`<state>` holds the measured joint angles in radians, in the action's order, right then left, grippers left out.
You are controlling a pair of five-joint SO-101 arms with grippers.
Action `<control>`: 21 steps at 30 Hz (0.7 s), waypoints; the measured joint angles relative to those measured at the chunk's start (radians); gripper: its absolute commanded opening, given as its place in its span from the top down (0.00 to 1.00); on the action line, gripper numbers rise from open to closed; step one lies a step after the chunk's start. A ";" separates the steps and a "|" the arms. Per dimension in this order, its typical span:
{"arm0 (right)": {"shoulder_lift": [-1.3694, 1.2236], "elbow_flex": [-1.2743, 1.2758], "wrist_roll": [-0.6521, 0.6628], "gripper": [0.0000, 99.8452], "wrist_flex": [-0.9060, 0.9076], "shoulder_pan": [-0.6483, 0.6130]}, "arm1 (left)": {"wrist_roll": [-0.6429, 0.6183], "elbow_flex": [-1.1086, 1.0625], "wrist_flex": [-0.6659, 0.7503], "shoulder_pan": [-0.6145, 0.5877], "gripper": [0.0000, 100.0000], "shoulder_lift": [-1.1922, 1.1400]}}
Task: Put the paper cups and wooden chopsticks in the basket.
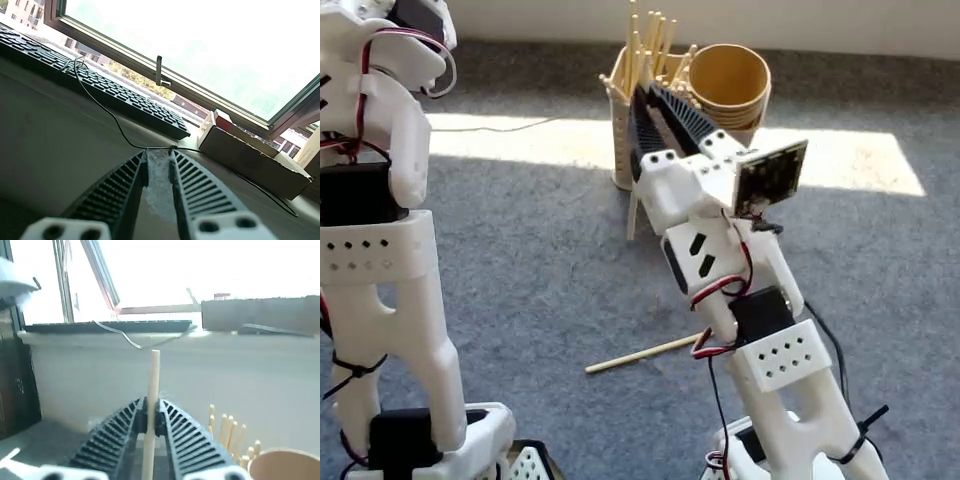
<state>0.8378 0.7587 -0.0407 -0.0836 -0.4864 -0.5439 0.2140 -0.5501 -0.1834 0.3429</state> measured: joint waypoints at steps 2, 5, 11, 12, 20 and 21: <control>0.000 -0.029 0.000 0.99 -0.060 0.000 | 0.000 0.000 0.000 0.000 0.91 0.000; 0.000 -0.078 0.000 0.99 -0.107 0.000 | 0.000 0.000 0.000 0.000 0.91 0.000; 0.002 -0.175 0.000 0.99 -0.124 0.021 | 0.000 0.000 0.000 0.000 0.91 0.000; 0.002 -0.187 0.000 0.99 -0.130 0.025 | 0.000 0.000 0.000 0.000 0.91 0.000; -0.193 -0.322 0.000 0.99 -0.301 0.055 | 0.000 0.000 0.000 0.000 0.91 0.000; -0.235 -0.330 0.000 0.99 -0.324 0.064 | 0.000 0.000 0.000 0.000 0.91 0.000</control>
<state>0.6030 0.4289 -0.0407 -0.4074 -0.4219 -0.5439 0.2140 -0.5501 -0.1834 0.3429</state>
